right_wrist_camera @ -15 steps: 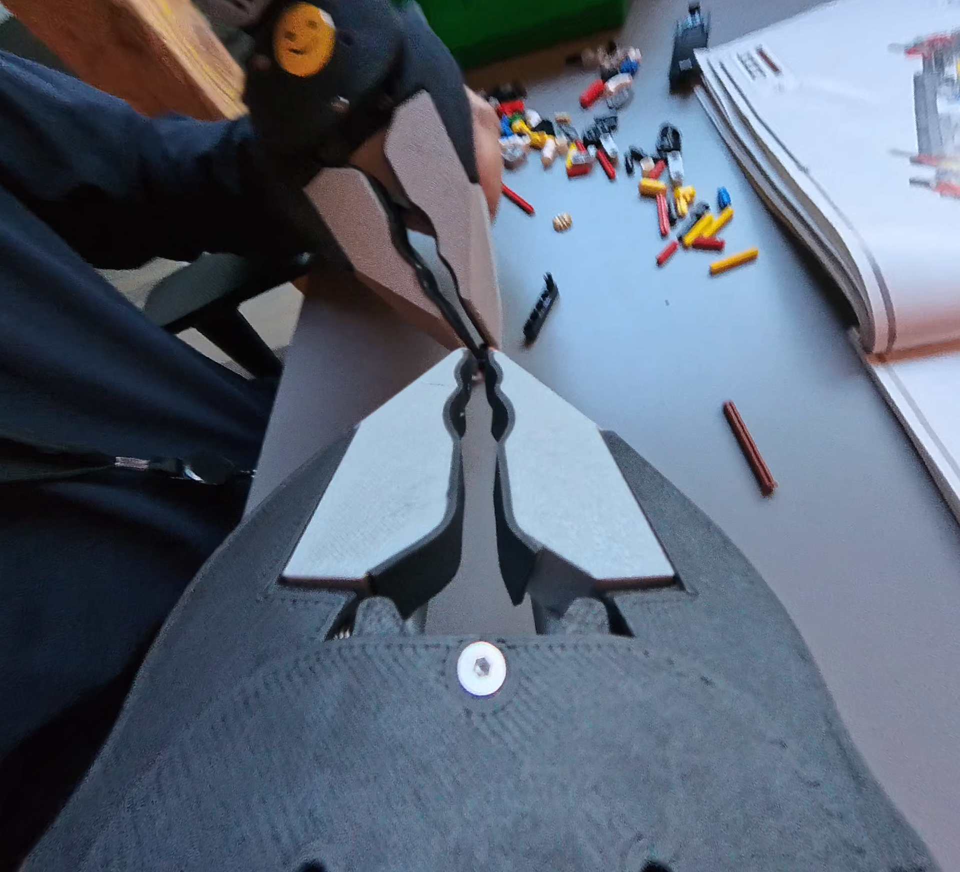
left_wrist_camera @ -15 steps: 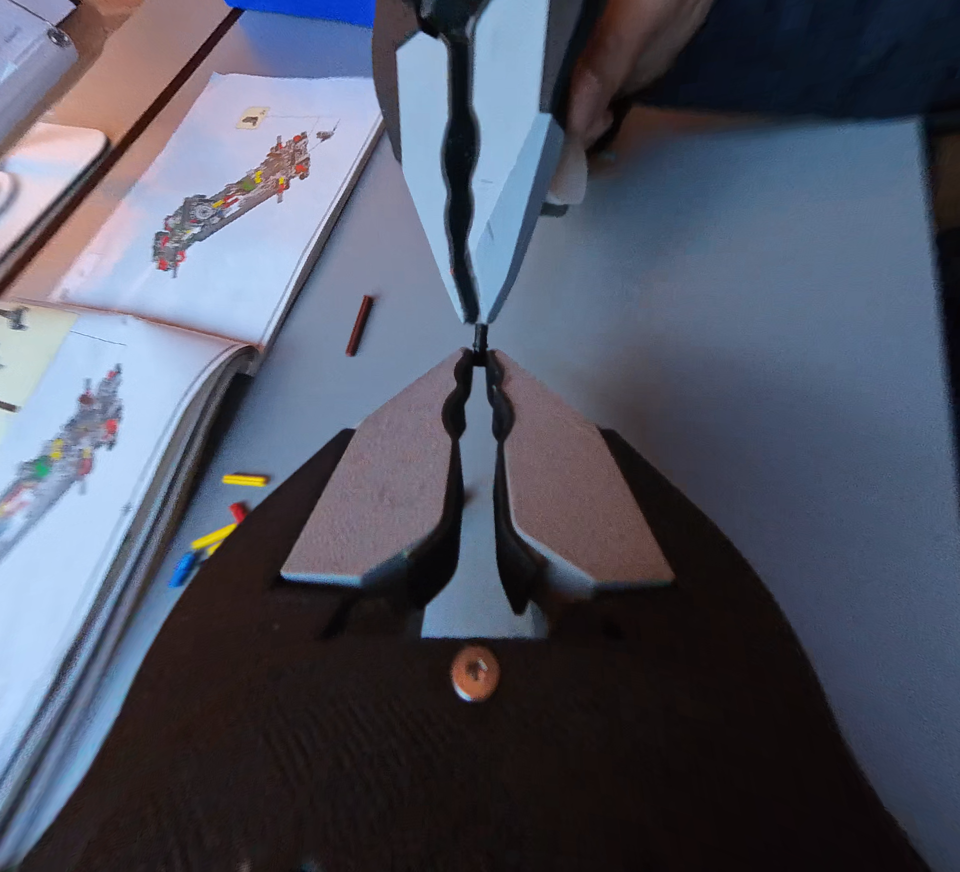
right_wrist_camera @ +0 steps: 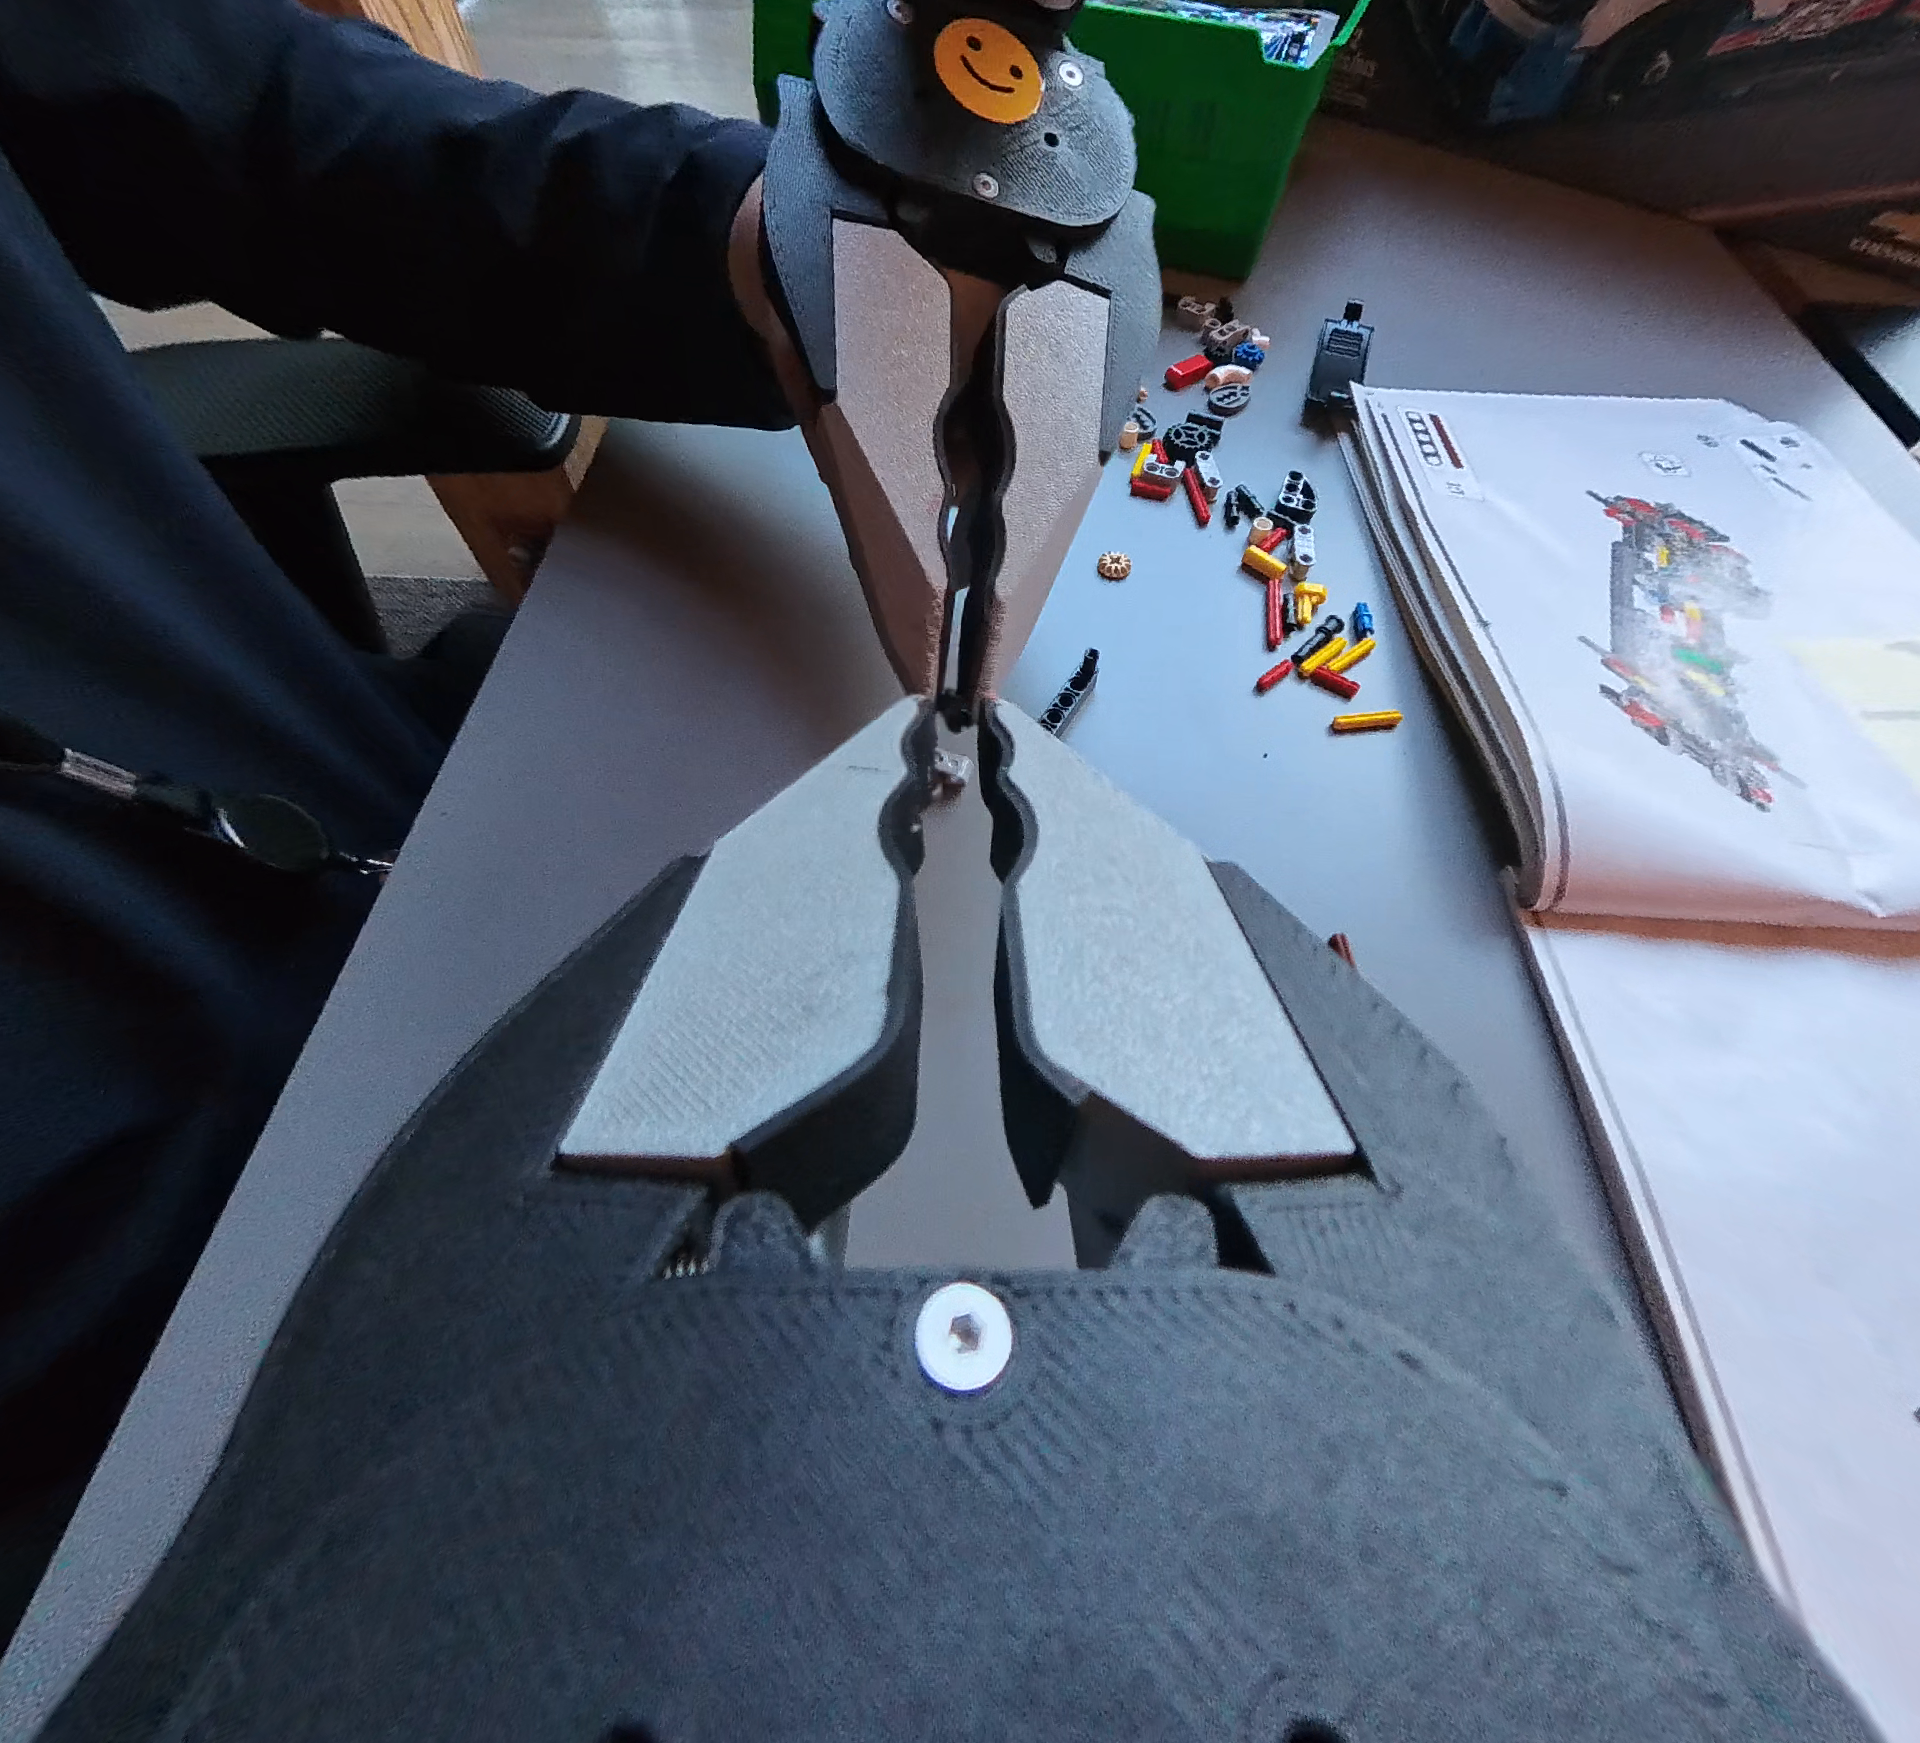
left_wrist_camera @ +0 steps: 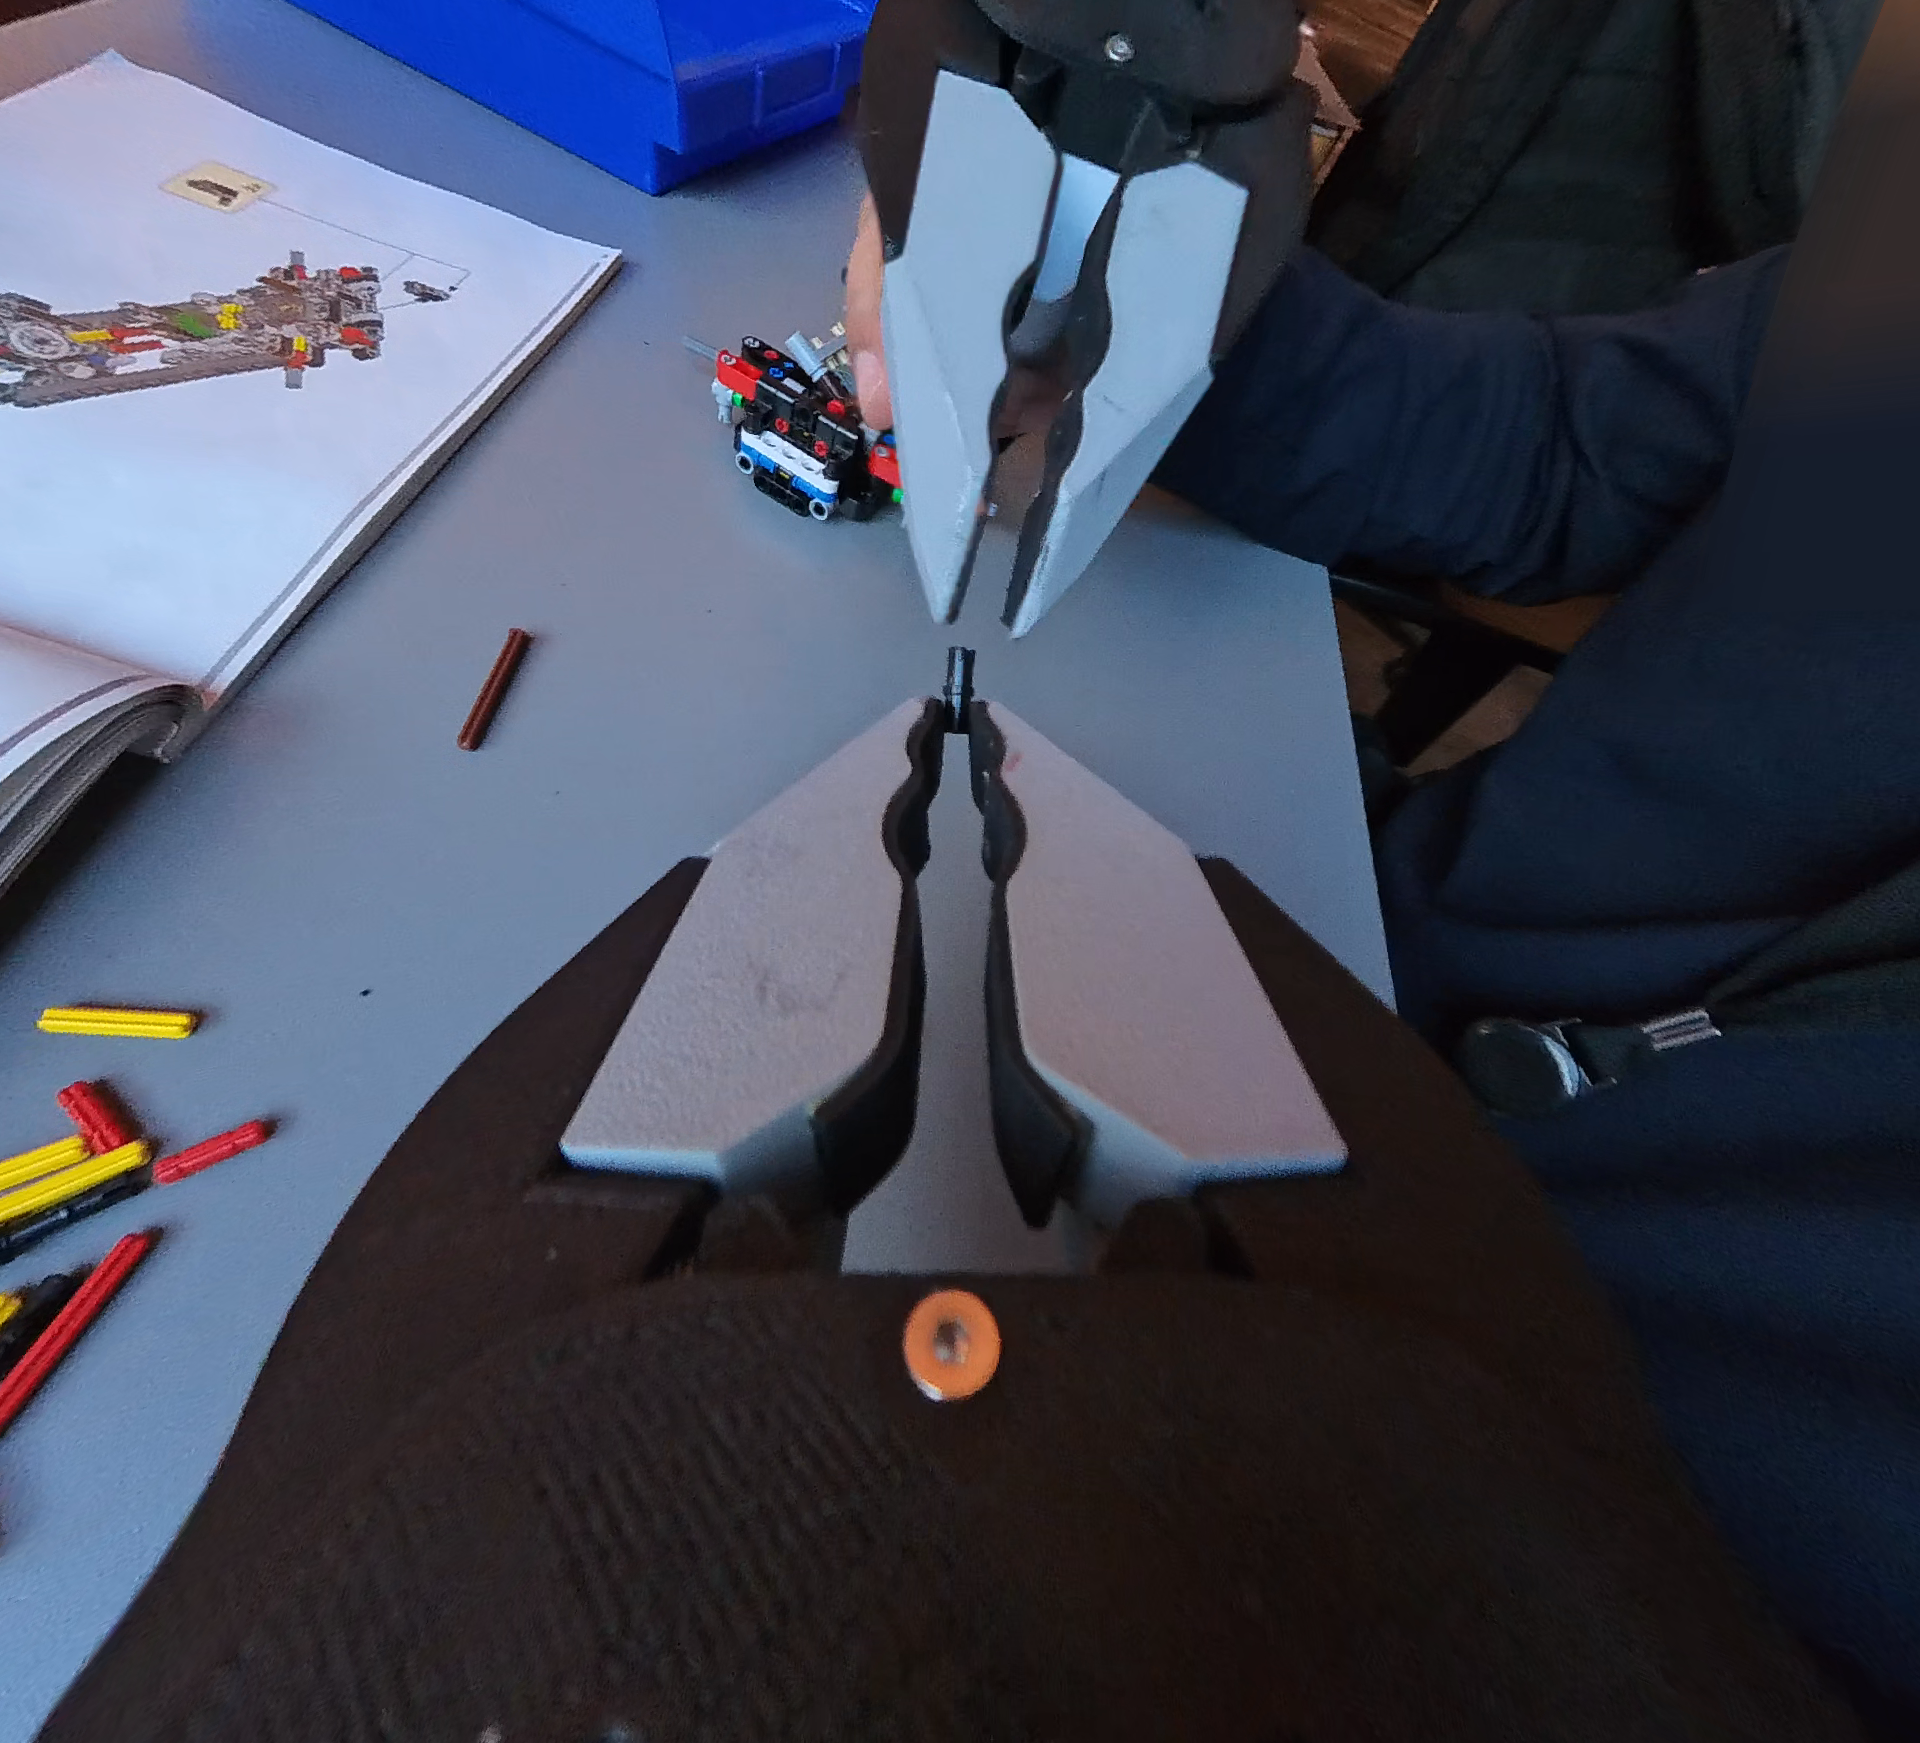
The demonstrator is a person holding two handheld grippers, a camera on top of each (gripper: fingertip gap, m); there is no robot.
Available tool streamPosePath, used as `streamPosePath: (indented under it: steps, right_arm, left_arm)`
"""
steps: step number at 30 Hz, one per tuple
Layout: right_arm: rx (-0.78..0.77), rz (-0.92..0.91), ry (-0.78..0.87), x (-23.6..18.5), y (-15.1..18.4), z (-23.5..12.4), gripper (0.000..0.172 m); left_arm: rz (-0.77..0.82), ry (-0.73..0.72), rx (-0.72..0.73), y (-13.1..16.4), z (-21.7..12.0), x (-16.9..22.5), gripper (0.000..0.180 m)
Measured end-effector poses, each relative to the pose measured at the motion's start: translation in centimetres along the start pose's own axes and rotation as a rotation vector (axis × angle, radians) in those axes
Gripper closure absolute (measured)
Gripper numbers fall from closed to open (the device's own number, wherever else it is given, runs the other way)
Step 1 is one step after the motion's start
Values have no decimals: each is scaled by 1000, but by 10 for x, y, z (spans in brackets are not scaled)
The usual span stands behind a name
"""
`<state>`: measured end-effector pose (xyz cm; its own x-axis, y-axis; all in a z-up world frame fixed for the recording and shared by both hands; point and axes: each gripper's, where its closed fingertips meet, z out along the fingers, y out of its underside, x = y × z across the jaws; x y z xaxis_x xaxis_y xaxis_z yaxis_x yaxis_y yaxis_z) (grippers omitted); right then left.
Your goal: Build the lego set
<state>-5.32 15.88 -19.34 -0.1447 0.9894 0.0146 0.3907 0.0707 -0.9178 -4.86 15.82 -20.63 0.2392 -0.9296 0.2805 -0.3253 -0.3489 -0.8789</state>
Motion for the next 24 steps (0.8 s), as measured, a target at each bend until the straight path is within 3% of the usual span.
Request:
streamPosePath:
  steps: [24]
  right_arm:
    - [-40,-177,-12,-19,1,5,170]
  left_arm:
    - [-13,138,-19,1,2,21,178]
